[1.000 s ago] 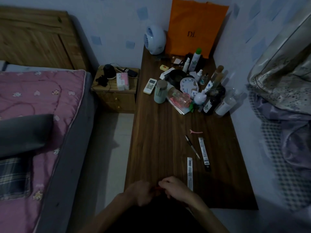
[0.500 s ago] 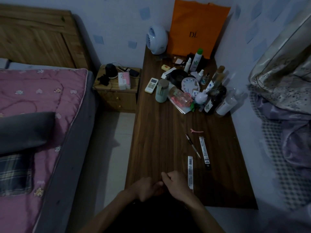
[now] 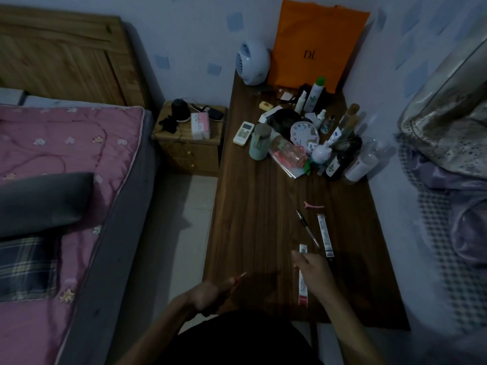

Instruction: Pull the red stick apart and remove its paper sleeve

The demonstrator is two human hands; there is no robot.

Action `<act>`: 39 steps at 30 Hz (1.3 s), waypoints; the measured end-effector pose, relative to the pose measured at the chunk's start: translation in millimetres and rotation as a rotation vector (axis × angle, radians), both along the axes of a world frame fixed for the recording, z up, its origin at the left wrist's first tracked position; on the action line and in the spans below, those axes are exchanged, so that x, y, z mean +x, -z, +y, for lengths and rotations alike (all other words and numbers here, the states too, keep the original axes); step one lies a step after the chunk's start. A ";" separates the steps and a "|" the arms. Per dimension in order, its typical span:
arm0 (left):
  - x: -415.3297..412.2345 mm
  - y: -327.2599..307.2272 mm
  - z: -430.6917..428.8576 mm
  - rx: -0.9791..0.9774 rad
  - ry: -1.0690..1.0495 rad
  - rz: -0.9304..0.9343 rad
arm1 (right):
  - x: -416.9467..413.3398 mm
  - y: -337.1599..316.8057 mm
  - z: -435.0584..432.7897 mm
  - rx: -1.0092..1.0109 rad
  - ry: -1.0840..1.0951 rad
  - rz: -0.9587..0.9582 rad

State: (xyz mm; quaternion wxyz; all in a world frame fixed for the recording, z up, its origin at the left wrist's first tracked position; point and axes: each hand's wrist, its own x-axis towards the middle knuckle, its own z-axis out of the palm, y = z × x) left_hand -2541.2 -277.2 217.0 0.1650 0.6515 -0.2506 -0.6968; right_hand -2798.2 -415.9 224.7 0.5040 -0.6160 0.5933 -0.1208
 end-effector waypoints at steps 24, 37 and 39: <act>-11.5 17.4 -0.2 -0.195 -0.129 -0.455 | 59.2 88.1 1.5 0.058 -0.047 0.355; -12.1 27.5 -1.6 -0.268 0.027 -0.494 | 60.0 91.7 5.3 -0.087 -0.148 0.488; -11.9 28.4 -0.7 -0.288 0.074 -0.511 | 57.2 90.5 6.9 -0.082 -0.132 0.505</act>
